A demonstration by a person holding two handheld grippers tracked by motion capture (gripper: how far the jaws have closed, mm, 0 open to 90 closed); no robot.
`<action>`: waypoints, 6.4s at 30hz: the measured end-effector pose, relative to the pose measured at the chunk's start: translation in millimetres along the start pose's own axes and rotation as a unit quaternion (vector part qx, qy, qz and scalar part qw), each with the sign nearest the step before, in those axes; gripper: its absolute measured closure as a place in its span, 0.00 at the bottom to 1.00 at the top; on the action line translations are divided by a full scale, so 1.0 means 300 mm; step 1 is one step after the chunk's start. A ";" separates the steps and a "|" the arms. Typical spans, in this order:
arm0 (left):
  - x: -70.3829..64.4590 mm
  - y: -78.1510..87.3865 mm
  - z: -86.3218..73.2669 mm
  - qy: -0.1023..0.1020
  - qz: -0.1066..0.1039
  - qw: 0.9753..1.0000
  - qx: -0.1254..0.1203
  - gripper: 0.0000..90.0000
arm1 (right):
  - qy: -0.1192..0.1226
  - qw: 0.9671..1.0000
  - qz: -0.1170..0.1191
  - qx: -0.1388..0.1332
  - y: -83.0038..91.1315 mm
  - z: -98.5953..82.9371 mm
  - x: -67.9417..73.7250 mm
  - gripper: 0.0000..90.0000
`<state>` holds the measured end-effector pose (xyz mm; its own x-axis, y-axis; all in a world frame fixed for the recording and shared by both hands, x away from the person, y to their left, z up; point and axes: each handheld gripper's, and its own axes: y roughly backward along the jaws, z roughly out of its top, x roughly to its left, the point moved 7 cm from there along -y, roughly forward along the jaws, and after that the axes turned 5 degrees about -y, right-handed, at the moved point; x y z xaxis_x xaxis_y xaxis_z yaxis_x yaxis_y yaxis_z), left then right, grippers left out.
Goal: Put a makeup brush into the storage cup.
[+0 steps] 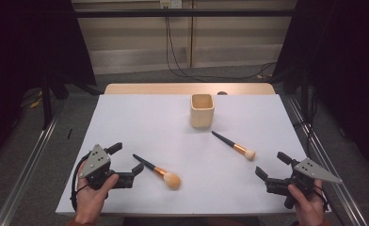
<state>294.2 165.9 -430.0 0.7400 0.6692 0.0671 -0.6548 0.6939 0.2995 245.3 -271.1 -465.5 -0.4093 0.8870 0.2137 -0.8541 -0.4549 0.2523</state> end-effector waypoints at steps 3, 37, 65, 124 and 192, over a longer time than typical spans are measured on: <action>-0.006 -0.017 0.010 0.003 -0.007 1.000 -0.002 0.02 | 0.001 1.000 0.000 -0.001 0.000 0.000 0.000 0.00; -0.040 -0.222 0.029 -0.013 -0.049 0.998 0.046 0.02 | 0.008 1.000 0.002 0.004 -0.001 -0.004 0.001 0.00; 0.025 -0.238 -0.002 -0.072 -0.113 0.972 0.193 0.03 | 0.012 1.000 0.005 0.006 -0.002 -0.005 0.004 0.00; -0.064 -0.339 -0.177 -0.228 -0.281 0.835 0.414 0.08 | 0.011 1.000 0.009 0.012 -0.011 -0.010 0.008 0.00; -0.061 -0.342 -0.110 -0.144 -0.286 0.860 0.397 0.75 | 0.011 0.999 0.013 0.027 -0.019 -0.022 0.008 0.00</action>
<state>342.7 91.1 -493.5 0.9883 0.1059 -0.1099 0.0571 0.4112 0.9097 247.0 -265.9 -472.7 -0.4380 0.8765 0.1997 -0.8250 -0.4801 0.2981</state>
